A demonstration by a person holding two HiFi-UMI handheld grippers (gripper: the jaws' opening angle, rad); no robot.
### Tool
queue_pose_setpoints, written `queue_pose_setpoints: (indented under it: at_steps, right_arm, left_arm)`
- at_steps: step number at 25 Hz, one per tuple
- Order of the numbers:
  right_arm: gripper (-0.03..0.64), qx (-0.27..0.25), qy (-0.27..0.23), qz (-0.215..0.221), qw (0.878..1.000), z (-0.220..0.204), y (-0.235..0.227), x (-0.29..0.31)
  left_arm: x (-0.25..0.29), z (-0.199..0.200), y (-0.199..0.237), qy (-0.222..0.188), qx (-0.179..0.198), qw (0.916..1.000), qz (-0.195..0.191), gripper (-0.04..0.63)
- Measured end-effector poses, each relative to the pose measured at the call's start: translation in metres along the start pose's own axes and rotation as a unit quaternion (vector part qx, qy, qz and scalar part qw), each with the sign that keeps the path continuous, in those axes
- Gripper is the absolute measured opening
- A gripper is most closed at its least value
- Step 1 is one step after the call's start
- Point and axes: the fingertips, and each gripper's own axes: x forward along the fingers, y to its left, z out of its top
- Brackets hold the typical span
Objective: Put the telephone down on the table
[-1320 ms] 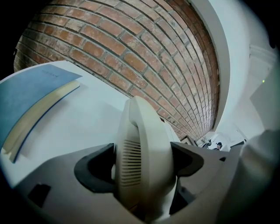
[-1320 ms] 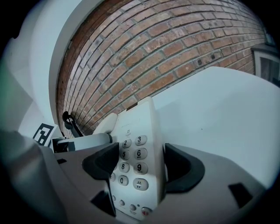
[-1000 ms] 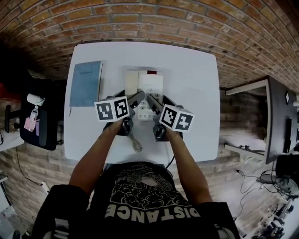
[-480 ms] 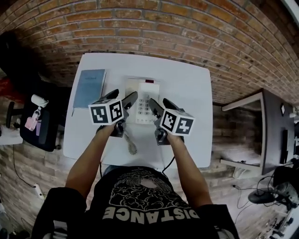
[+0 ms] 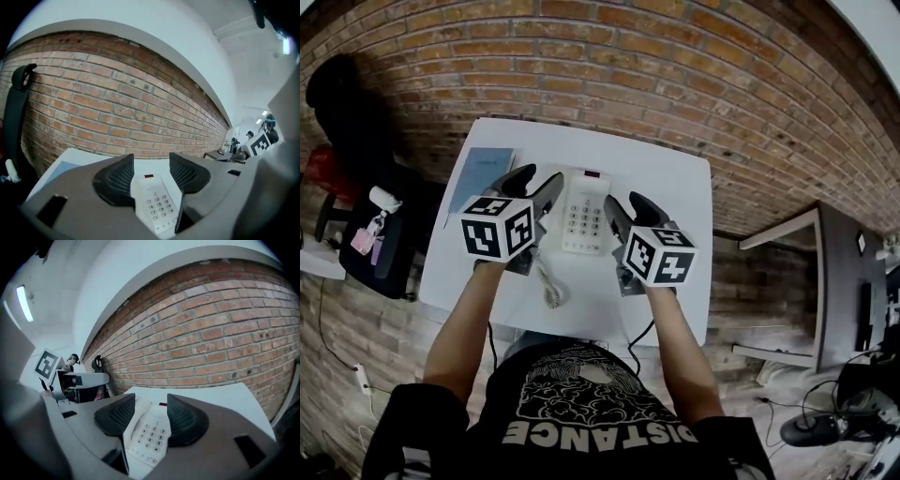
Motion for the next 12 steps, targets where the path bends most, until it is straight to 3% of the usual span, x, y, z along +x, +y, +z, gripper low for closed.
queue_pose_setpoints:
  at_steps: [5, 10, 12]
  right_arm:
    - [0.162, -0.034, -0.034, 0.021, 0.999, 0.026, 0.008, -0.026]
    - [0.054, -0.056, -0.056, 0.036, 0.996, 0.037, 0.016, -0.044]
    - [0.023, -0.063, -0.063, 0.039, 0.995, 0.041, 0.017, -0.051]
  left_arm:
    - [-0.029, 0.021, -0.014, -0.041, 0.023, 0.9984, 0.031, 0.197]
    - [-0.058, 0.028, -0.021, -0.066, 0.045, 0.9946, 0.065, 0.048]
    - [-0.067, 0.028, -0.024, -0.069, 0.057, 0.9934, 0.071, 0.022]
